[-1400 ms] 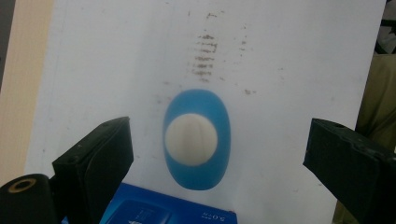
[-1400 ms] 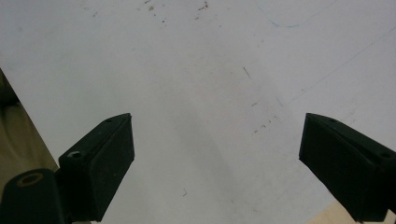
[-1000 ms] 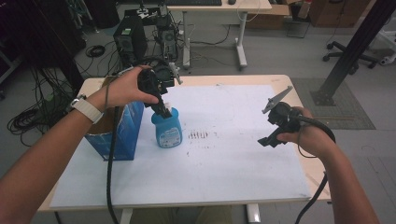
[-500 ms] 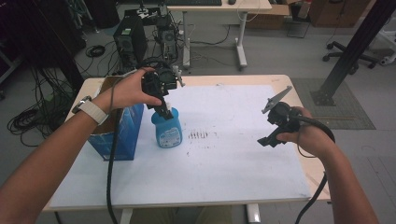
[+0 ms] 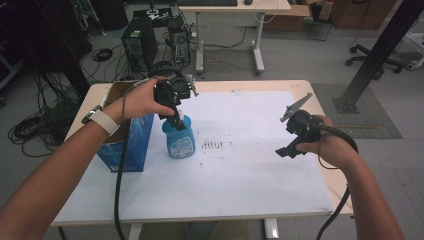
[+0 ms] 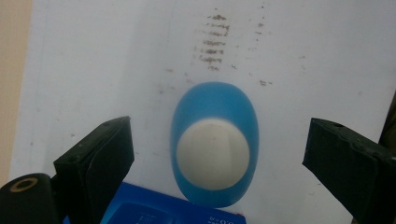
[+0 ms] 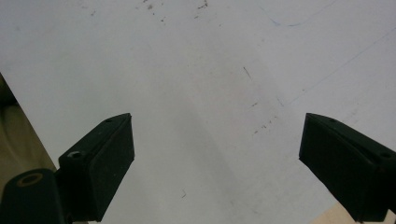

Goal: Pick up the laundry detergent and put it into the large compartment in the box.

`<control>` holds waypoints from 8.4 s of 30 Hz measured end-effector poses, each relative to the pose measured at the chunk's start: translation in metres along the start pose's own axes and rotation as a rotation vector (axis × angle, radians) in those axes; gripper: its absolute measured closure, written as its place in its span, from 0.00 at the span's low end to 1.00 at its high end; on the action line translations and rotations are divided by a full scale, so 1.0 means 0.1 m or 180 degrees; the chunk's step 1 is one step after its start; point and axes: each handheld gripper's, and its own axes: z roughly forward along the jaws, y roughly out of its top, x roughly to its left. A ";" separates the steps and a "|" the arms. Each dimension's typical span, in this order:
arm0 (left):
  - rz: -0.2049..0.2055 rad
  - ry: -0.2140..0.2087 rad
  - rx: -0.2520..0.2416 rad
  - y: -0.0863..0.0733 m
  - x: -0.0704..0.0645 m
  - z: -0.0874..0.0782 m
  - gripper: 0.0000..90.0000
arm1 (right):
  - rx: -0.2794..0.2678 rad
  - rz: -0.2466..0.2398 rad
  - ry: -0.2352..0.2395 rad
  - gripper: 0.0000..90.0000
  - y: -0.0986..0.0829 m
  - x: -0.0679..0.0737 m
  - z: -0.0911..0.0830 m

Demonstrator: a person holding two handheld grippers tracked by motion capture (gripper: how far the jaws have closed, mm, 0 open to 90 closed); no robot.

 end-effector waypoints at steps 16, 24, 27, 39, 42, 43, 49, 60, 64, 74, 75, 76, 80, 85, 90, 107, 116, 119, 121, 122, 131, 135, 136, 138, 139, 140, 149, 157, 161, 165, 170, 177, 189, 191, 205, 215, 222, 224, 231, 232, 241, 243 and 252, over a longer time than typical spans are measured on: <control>-0.0039 -0.0050 0.0032 -0.04 0.01 0.14 0.10 | 0.0001 0.0003 0.0008 0.12 -0.01 0.00 0.01; -0.0037 -0.0029 0.0021 -0.05 0.02 0.17 0.10 | -0.0005 0.0001 0.0004 0.12 0.00 0.00 0.01; -0.0043 -0.0053 0.0012 -0.05 0.01 0.19 0.10 | -0.0006 -0.0004 0.0008 0.12 0.00 0.00 0.01; -0.0060 -0.0077 0.0035 -0.08 0.02 0.29 0.10 | 0.0001 -0.0003 0.0015 0.12 0.00 0.01 0.02; -0.0063 -0.0071 0.0036 -0.09 0.02 0.30 0.10 | 0.0002 -0.0001 0.0017 0.12 0.00 0.01 0.02; -0.0061 -0.0065 0.0040 -0.09 0.02 0.31 0.10 | 0.0007 -0.0001 0.0015 0.12 0.00 0.01 0.02; -0.0051 -0.0049 0.0063 -0.08 0.02 0.34 0.10 | 0.0005 -0.0001 0.0016 0.12 0.01 0.01 0.02; -0.0054 -0.0044 0.0100 -0.08 0.03 0.37 0.12 | -0.0002 -0.0004 0.0011 0.12 0.00 0.01 0.02; -0.0052 -0.0048 0.0084 -0.07 0.03 0.38 0.15 | -0.0005 0.0002 0.0008 0.12 -0.01 0.01 0.01; -0.0058 -0.0060 0.0093 -0.08 0.04 0.38 0.19 | -0.0010 0.0019 0.0008 0.12 -0.03 0.01 0.01; -0.0058 -0.0059 0.0091 -0.08 0.04 0.38 0.20 | -0.0010 0.0020 0.0008 0.12 -0.03 0.01 0.01; -0.0057 -0.0059 0.0093 -0.08 0.04 0.38 0.20 | -0.0007 0.0019 0.0006 0.12 -0.03 0.01 0.01; -0.0030 -0.0066 0.0115 -0.08 0.04 0.39 0.22 | -0.0011 0.0015 0.0005 0.11 -0.03 0.01 0.01; -0.0027 -0.0085 0.0104 -0.08 0.04 0.40 0.28 | -0.0007 0.0018 0.0002 0.12 -0.03 0.00 0.00; -0.0024 -0.0125 0.0112 -0.10 0.04 0.42 0.34 | -0.0009 0.0030 -0.0003 0.12 -0.04 0.00 0.00; -0.0068 -0.0098 0.0136 -0.10 0.04 0.42 0.41 | -0.0004 0.0020 -0.0005 0.12 -0.04 0.01 0.00; -0.0086 -0.0081 0.0143 -0.10 0.03 0.42 0.41 | -0.0005 0.0025 -0.0011 0.12 -0.05 0.01 -0.01; -0.0094 -0.0074 0.0156 -0.10 0.03 0.41 0.41 | -0.0005 0.0021 -0.0013 0.12 -0.05 0.02 -0.02; -0.0100 -0.0073 0.0145 -0.11 0.03 0.38 0.41 | -0.0010 0.0021 -0.0017 0.12 -0.06 0.02 -0.02; -0.0111 -0.0077 0.0141 -0.11 0.03 0.37 0.41 | -0.0010 0.0021 -0.0019 0.12 -0.06 0.02 -0.03; -0.0138 -0.0065 0.0095 -0.12 -0.01 0.29 0.41 | -0.0028 -0.0002 -0.0019 0.12 -0.03 0.05 -0.04; -0.0159 -0.0040 0.0082 -0.13 -0.02 0.25 0.41 | -0.0028 -0.0011 -0.0026 0.12 -0.02 0.05 -0.05; -0.0161 -0.0036 0.0073 -0.13 -0.02 0.25 0.41 | -0.0036 -0.0013 -0.0027 0.12 -0.02 0.06 -0.06; -0.0189 -0.0033 0.0067 -0.13 -0.02 0.22 0.41 | -0.0035 -0.0014 -0.0034 0.12 -0.02 0.06 -0.06; -0.0187 -0.0029 0.0070 -0.13 -0.02 0.21 0.41 | -0.0036 -0.0012 -0.0036 0.12 -0.02 0.06 -0.07; -0.0206 -0.0024 0.0055 -0.13 -0.02 0.20 0.41 | -0.0049 -0.0016 -0.0034 0.12 -0.02 0.06 -0.07; -0.0242 0.0007 0.0059 -0.11 -0.06 0.11 0.41 | -0.0052 -0.0018 -0.0040 0.12 -0.03 0.08 -0.09; -0.0295 0.0050 0.0026 -0.11 -0.10 0.03 0.41 | -0.0063 -0.0031 -0.0037 0.12 -0.03 0.08 -0.09; -0.0325 0.0086 0.0016 -0.11 -0.11 -0.03 0.41 | -0.0065 -0.0041 -0.0041 0.12 -0.02 0.09 -0.09; -0.0344 0.0115 -0.0008 -0.09 -0.14 -0.10 0.41 | -0.0069 -0.0047 -0.0041 0.12 -0.01 0.10 -0.10; -0.0382 0.0130 -0.0036 -0.08 -0.18 -0.18 0.41 | -0.0082 -0.0050 -0.0045 0.12 -0.02 0.10 -0.11; -0.0423 0.0137 -0.0056 -0.05 -0.23 -0.26 0.41 | -0.0104 -0.0055 -0.0052 0.12 -0.03 0.11 -0.13; -0.0572 0.0198 -0.0063 0.00 -0.29 -0.42 0.41 | -0.0138 -0.0060 -0.0075 0.12 -0.05 0.12 -0.17; -0.0594 0.0203 -0.0063 0.00 -0.30 -0.44 0.42 | -0.0144 -0.0067 -0.0074 0.12 -0.06 0.12 -0.17; -0.0766 0.0268 -0.0115 0.01 -0.34 -0.59 0.41 | -0.0162 -0.0077 -0.0078 0.12 -0.06 0.13 -0.19; -0.0935 0.0321 -0.0108 -0.01 -0.35 -0.72 0.42 | -0.0161 -0.0099 -0.0080 0.12 -0.05 0.14 -0.18; -0.1092 0.0367 -0.0152 -0.05 -0.35 -0.83 0.42 | -0.0173 -0.0112 -0.0075 0.12 -0.04 0.14 -0.18; -0.1116 0.0373 -0.0144 -0.06 -0.35 -0.85 0.42 | -0.0184 -0.0122 -0.0071 0.12 -0.04 0.14 -0.18; -0.1240 0.0415 -0.0136 -0.08 -0.34 -0.92 0.42 | -0.0188 -0.0138 -0.0071 0.12 -0.02 0.15 -0.18; -0.1266 0.0428 -0.0136 -0.08 -0.34 -0.94 0.42 | -0.0188 -0.0138 -0.0073 0.12 -0.01 0.15 -0.18; -0.1490 0.0519 -0.0172 -0.11 -0.32 -1.06 0.42 | -0.0199 -0.0163 -0.0073 0.12 0.01 0.14 -0.19; -0.1560 0.0545 -0.0175 -0.13 -0.31 -1.08 0.42 | -0.0208 -0.0170 -0.0071 0.12 0.02 0.14 -0.19; -0.1750 0.0610 -0.0183 -0.18 -0.30 -1.19 0.42 | -0.0220 -0.0183 -0.0067 0.12 0.04 0.13 -0.18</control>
